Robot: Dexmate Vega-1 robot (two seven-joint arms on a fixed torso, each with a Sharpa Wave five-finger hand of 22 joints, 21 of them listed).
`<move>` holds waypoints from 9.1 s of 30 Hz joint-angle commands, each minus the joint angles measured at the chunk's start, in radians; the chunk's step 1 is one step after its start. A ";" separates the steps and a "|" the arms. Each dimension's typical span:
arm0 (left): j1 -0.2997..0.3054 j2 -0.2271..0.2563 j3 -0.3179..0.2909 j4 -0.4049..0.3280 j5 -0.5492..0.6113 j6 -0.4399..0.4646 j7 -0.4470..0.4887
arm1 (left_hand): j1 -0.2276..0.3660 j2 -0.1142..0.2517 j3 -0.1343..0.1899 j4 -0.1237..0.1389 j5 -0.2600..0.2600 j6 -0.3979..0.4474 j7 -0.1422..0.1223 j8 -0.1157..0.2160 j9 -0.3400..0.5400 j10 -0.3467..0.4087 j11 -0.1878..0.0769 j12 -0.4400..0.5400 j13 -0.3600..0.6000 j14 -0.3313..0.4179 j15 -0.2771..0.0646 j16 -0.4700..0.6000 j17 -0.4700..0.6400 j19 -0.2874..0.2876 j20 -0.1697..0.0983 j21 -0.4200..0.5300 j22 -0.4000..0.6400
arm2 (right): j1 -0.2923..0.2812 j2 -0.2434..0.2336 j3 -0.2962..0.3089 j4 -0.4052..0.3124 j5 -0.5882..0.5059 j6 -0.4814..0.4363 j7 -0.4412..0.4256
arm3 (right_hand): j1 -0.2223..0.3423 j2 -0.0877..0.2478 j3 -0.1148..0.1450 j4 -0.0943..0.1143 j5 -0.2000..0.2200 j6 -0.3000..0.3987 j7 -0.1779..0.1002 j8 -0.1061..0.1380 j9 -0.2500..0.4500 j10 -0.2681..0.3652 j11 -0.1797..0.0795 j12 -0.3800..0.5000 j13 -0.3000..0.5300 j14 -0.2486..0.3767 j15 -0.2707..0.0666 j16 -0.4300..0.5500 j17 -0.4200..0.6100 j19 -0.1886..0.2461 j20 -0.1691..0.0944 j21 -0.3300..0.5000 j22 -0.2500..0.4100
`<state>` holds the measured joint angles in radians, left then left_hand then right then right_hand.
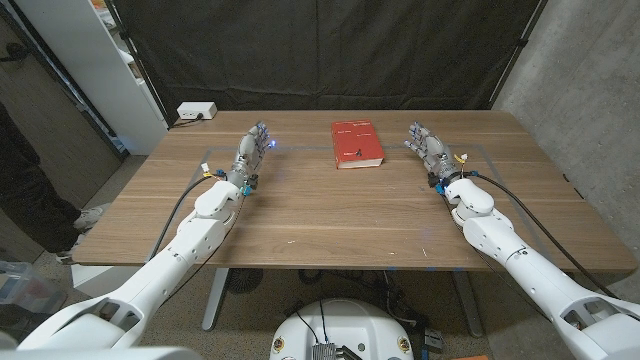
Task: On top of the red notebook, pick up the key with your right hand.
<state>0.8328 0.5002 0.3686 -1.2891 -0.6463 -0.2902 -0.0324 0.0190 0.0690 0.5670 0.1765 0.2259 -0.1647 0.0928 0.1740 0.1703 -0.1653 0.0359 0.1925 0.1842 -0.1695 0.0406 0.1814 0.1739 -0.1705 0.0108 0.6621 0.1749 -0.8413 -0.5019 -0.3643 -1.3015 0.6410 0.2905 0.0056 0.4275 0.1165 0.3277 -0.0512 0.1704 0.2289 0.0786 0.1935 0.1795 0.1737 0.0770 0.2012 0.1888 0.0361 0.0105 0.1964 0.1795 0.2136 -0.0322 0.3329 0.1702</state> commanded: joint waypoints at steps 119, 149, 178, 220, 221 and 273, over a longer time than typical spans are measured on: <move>-0.118 -0.085 -0.026 0.221 0.016 0.015 -0.134 | -0.007 0.092 -0.006 0.003 0.008 0.003 -0.002 0.010 0.003 -0.009 0.004 0.009 0.003 -0.072 0.007 0.007 0.003 -0.098 0.008 -0.023 0.005 | 0.148 -0.126 -0.353 -0.326 -1.068 -0.607 -0.444 | 0.593 -0.021 -0.019 -0.130 0.087 0.268 -0.197 0.036 0.042 0.204 -0.085 0.278 0.253 0.378 -0.116 0.511 0.526 0.273 0.047 0.113 0.044; -0.105 -0.081 -0.019 0.156 0.022 0.053 -0.084 | -0.011 0.092 -0.012 0.006 0.009 0.008 -0.004 0.010 0.003 -0.010 0.004 0.008 0.003 -0.072 0.005 0.008 0.004 -0.097 0.010 -0.029 0.006 | 0.223 -0.187 -0.427 -0.193 -1.378 -0.395 -0.393 | 0.621 -0.037 -0.023 -0.114 0.084 0.244 -0.264 0.018 0.043 0.165 -0.113 0.277 0.268 0.373 -0.135 0.481 0.497 0.265 0.042 0.122 0.040; -0.091 -0.079 -0.032 0.155 0.008 0.041 -0.084 | -0.013 0.093 -0.018 0.007 0.010 0.011 -0.003 0.009 0.003 -0.014 0.005 0.007 0.003 -0.076 0.007 0.007 0.004 -0.097 0.011 -0.035 0.006 | 0.309 -0.172 -0.472 -0.144 -1.521 -0.303 -0.262 | 0.595 -0.036 -0.041 -0.091 0.085 0.274 -0.269 0.026 0.043 0.179 -0.122 0.287 0.270 0.376 -0.141 0.482 0.505 0.253 0.041 0.126 0.038; -0.102 -0.085 -0.045 0.183 0.002 0.018 -0.089 | -0.016 0.085 -0.030 0.007 0.010 0.016 -0.004 0.010 0.004 -0.015 0.006 0.008 0.003 -0.078 0.006 0.007 0.004 -0.096 0.012 -0.043 0.007 | 0.424 -0.113 -0.541 0.007 -1.568 -0.218 -0.251 | 0.580 -0.030 -0.056 -0.085 0.093 0.274 -0.258 0.020 0.043 0.189 -0.125 0.291 0.269 0.386 -0.145 0.478 0.507 0.249 0.043 0.137 0.035; -0.103 -0.085 -0.045 0.183 0.002 0.018 -0.090 | -0.016 0.084 -0.030 0.007 0.010 0.017 -0.004 0.010 0.004 -0.014 0.006 0.008 0.003 -0.078 0.006 0.007 0.004 -0.095 0.012 -0.043 0.007 | 0.424 -0.112 -0.542 0.008 -1.569 -0.219 -0.254 | 0.580 -0.030 -0.056 -0.085 0.093 0.276 -0.257 0.020 0.043 0.190 -0.126 0.292 0.269 0.386 -0.145 0.477 0.507 0.249 0.043 0.137 0.035; -0.104 -0.080 -0.044 0.151 -0.001 0.018 -0.086 | -0.019 0.084 -0.046 0.008 0.012 0.036 0.000 0.013 0.004 -0.013 0.008 0.009 0.003 -0.077 0.007 0.008 0.004 -0.091 0.012 -0.053 0.007 | 0.485 -0.065 -0.599 0.158 -1.562 -0.187 -0.294 | 0.553 -0.039 -0.076 -0.078 0.112 0.279 -0.211 0.018 0.044 0.196 -0.123 0.293 0.265 0.402 -0.149 0.462 0.506 0.249 0.040 0.150 0.032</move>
<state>0.7468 0.4277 0.3209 -1.1536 -0.6466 -0.2655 -0.1103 0.0083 0.0687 0.5264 0.1834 0.2332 -0.1338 0.0946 0.1816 0.1696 -0.1686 0.0394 0.1964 0.1835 -0.1694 0.0406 0.1852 0.1742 -0.1703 0.0183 0.6096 0.1788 -0.3726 -0.5761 -0.9482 -1.1809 -0.9262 0.0910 -0.2746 0.9871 0.0741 0.2536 -0.1297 0.2742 0.5018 -0.1371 0.2100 0.2207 0.3592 -0.0515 0.4879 0.4545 0.4291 -0.0430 0.6611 0.6836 0.4597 0.0144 0.4742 0.1998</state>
